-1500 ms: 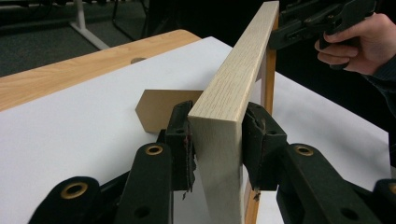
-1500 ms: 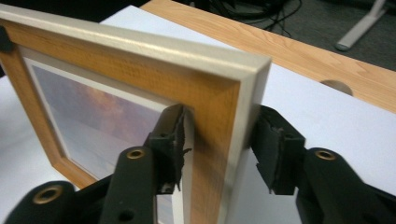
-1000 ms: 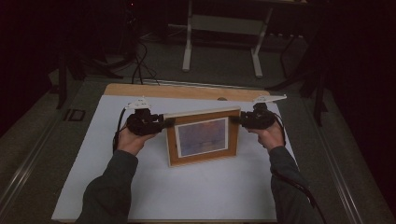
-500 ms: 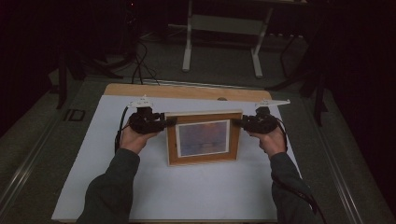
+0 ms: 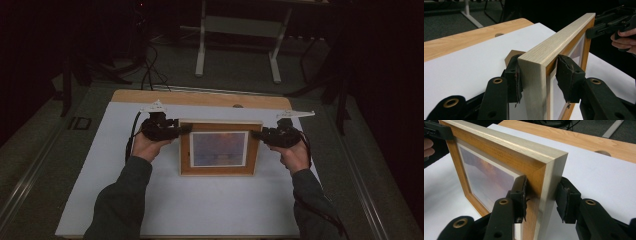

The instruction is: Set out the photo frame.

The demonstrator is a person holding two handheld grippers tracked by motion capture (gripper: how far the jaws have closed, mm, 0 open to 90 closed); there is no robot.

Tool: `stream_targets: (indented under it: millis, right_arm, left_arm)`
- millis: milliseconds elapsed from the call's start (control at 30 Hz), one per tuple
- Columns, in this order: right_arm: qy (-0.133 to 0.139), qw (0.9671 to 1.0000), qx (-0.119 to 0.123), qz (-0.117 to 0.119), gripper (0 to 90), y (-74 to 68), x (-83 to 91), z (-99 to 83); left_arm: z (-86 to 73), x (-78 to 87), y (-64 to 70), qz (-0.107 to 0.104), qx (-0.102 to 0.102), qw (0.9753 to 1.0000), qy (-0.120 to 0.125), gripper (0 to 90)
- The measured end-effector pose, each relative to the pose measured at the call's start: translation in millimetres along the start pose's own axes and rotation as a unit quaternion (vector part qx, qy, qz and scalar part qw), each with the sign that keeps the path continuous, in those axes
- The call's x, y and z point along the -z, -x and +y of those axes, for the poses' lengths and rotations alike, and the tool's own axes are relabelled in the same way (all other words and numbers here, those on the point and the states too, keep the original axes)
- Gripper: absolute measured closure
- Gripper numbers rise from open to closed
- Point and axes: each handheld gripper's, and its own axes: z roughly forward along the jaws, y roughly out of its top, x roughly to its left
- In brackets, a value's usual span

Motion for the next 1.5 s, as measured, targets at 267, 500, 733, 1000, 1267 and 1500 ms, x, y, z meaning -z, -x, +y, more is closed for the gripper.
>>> stream_targets:
  millis: [267,500,733,1000,1267,1500]
  right_arm:
    - [-0.001,1.0000,-0.004,-0.003,62.6,-1.4,1.8,-1.4]
    - [0.000,1.0000,-0.003,0.000,62.7,-1.3,2.7,-2.3]
    - [0.000,1.0000,-0.001,0.001,62.6,-1.1,2.7,-2.2]
    - [-0.001,1.0000,-0.001,-0.001,62.4,-1.4,2.4,-1.7]
    - [-0.001,1.0000,0.000,-0.001,62.5,-1.4,1.5,-0.6]
    - [-0.007,1.0000,0.003,-0.005,61.1,-2.6,1.3,0.3]
  left_arm:
    - [0.3,-0.6,0.0,-0.001,0.001,1.0000,0.000,57.9]
    - [0.9,-0.7,0.9,0.001,0.002,1.0000,-0.002,57.6]
    - [0.8,-0.8,1.6,0.003,0.005,1.0000,-0.007,57.1]
    - [0.8,0.5,2.8,0.008,0.011,0.9998,-0.017,58.3]
    - [-0.2,3.6,4.1,0.007,0.016,0.9997,-0.018,59.6]
    - [-0.2,4.1,4.6,0.013,0.017,0.9996,-0.021,57.1]
